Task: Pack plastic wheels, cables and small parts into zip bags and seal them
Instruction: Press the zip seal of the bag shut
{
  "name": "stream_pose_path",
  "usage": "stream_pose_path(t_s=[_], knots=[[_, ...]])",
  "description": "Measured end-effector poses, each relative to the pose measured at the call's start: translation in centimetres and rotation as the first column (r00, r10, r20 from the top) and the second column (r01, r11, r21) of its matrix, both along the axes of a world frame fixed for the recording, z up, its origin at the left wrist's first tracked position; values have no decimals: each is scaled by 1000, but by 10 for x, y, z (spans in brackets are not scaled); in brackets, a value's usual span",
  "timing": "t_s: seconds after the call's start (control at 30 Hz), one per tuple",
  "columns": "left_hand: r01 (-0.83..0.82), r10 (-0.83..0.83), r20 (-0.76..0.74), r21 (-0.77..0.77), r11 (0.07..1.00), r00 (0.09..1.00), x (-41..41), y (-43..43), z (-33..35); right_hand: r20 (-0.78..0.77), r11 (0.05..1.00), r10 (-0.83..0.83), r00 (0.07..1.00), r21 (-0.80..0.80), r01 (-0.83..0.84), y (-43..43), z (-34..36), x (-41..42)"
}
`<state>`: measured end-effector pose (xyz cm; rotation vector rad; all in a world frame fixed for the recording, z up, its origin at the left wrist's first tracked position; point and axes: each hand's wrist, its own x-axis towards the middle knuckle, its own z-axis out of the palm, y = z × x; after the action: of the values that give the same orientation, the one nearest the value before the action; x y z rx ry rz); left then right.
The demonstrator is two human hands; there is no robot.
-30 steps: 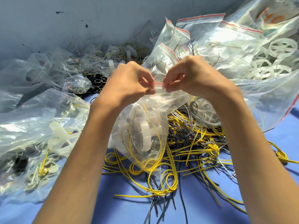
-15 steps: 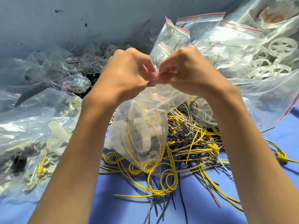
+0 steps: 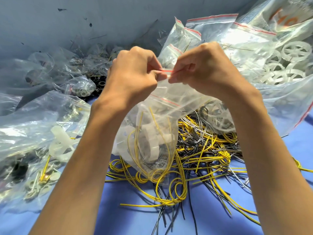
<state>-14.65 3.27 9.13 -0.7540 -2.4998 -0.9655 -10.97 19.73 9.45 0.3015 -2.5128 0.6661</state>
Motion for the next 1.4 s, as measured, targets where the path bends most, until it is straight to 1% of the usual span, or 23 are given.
stream_pose_path(t_s=[0.13, 0.2, 0.23, 0.3, 0.37, 0.43, 0.47, 0.5, 0.57, 0.63, 0.73, 0.77, 0.83, 0.87, 0.93, 1.0, 1.03, 1.07, 1.13, 1.2, 1.27, 1.33, 1.4], knots=[[4, -6, 70, 32, 999, 998, -16, -18, -1, 32, 997, 3, 999, -78, -1, 16, -4, 0], [-8, 7, 66, 19, 1000, 998, -22, -29, -1, 42, 997, -10, 999, -73, 13, 27, -5, 0], [-36, 35, 50, 3, 999, 998, -25, -38, -1, 41, 997, -37, 998, -60, 39, 36, -6, 2], [-157, 157, 8, 0, 988, 987, -37, -67, -3, 25, 987, -137, 990, -86, 138, 63, -7, 9], [-291, 290, 28, 71, 954, 957, -48, -105, -7, 8, 948, -246, 969, -204, 243, 93, -7, 20], [-332, 322, 91, 126, 935, 942, -51, -125, -7, -46, 905, -299, 953, -330, 268, 107, -4, 27], [-316, 304, 104, 131, 940, 947, -52, -124, -6, -75, 905, -260, 963, -366, 216, 104, 0, 29], [-289, 279, 97, 112, 951, 955, -52, -117, -5, -85, 914, -180, 980, -384, 135, 95, 4, 29], [-218, 213, 79, 59, 974, 974, -47, -93, -3, -24, 934, 5, 1000, -356, -13, 71, 8, 25], [-134, 132, 84, 26, 991, 988, -43, -72, -3, 144, 963, 98, 985, -265, -57, 50, 5, 17], [-14, 15, 88, -13, 1000, 996, -38, -54, -3, 413, 995, 101, 905, -67, -80, 27, -7, 3], [40, -41, 84, 4, 999, 996, -35, -50, -3, 478, 994, 107, 871, -67, -86, 20, -13, -1], [137, -142, 51, 100, 986, 989, -25, -44, 0, 542, 984, 161, 824, -156, -90, 6, -24, -5], [181, -190, 35, 169, 969, 981, -21, -42, 2, 541, 973, 198, 818, -208, -98, 1, -29, -7], [252, -259, -11, 274, 928, 966, -16, -43, 5, 485, 933, 282, 828, -338, -119, -9, -35, -9], [301, -297, -61, 293, 907, 953, -13, -46, 9, 402, 862, 362, 841, -488, -137, -14, -37, -10], [313, -303, -83, 291, 904, 950, -12, -47, 11, 369, 834, 390, 844, -530, -154, -14, -36, -10], [315, -297, -107, 289, 904, 949, -11, -49, 12, 364, 826, 412, 836, -536, -174, -14, -34, -8], [306, -272, -149, 314, 899, 951, -10, -53, 15, 436, 852, 433, 789, -485, -199, -14, -33, -6], [312, -270, -163, 368, 876, 949, -11, -55, 18, 527, 884, 423, 737, -417, -209, -14, -37, -4], [323, -283, -156, 444, 835, 946, -11, -56, 19, 543, 878, 443, 713, -423, -223, -17, -42, -7], [296, -268, -130, 525, 798, 955, -12, -54, 17, 495, 890, 421, 760, -385, -243, -22, -44, -9], [238, -229, -86, 554, 797, 970, -14, -53, 14, 406, 889, 404, 820, -384, -248, -25, -45, -10]])
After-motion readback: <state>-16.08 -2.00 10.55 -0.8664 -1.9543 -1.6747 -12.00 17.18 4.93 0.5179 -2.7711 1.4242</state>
